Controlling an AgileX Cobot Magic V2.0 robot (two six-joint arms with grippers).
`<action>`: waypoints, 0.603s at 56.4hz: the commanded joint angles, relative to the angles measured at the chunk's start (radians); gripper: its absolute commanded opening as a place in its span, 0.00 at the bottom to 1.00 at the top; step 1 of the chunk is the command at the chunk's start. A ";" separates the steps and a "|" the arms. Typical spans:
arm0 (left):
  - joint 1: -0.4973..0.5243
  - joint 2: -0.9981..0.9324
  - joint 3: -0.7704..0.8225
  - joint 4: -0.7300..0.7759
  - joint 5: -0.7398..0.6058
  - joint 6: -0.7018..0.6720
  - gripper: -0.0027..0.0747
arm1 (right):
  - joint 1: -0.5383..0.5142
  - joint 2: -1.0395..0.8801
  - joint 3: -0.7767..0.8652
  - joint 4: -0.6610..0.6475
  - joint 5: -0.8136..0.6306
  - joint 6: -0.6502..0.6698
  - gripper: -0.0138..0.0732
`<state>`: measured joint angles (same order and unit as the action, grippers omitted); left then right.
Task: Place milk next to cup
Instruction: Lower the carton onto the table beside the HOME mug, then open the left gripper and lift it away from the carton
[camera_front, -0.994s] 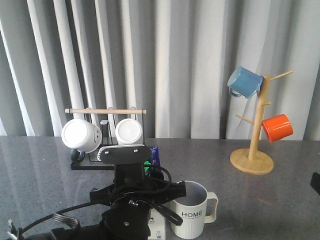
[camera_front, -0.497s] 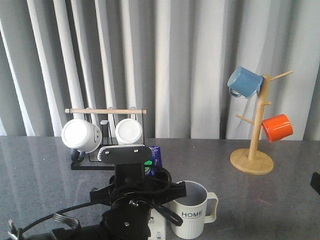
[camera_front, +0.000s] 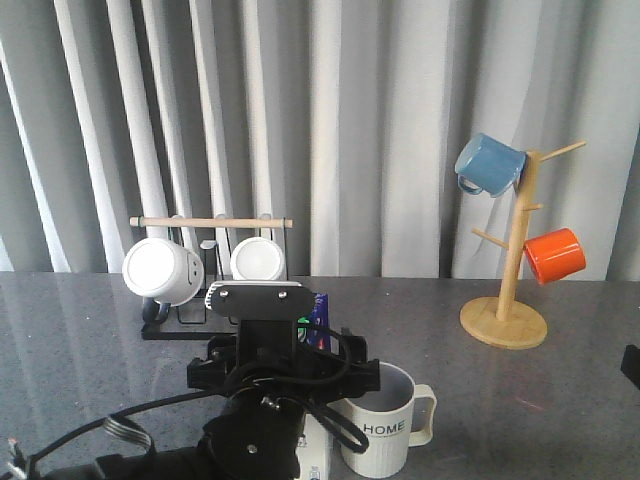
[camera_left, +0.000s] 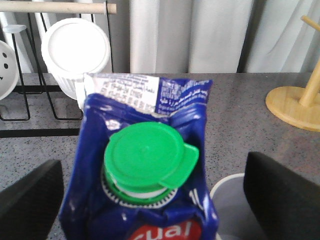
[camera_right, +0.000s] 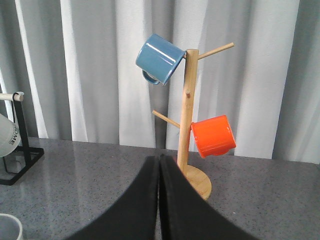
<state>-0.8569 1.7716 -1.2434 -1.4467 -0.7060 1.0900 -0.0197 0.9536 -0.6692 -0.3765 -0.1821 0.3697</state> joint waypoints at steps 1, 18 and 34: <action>-0.004 -0.093 -0.028 0.066 -0.021 -0.003 0.95 | -0.005 -0.014 -0.033 0.000 -0.066 -0.002 0.15; -0.003 -0.308 -0.028 0.110 -0.018 -0.003 0.45 | -0.005 -0.014 -0.033 0.000 -0.066 -0.002 0.15; -0.003 -0.438 -0.028 0.150 -0.024 0.019 0.03 | -0.005 -0.014 -0.033 0.000 -0.066 -0.002 0.15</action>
<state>-0.8569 1.3888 -1.2434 -1.3484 -0.7097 1.1043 -0.0197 0.9536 -0.6692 -0.3765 -0.1821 0.3697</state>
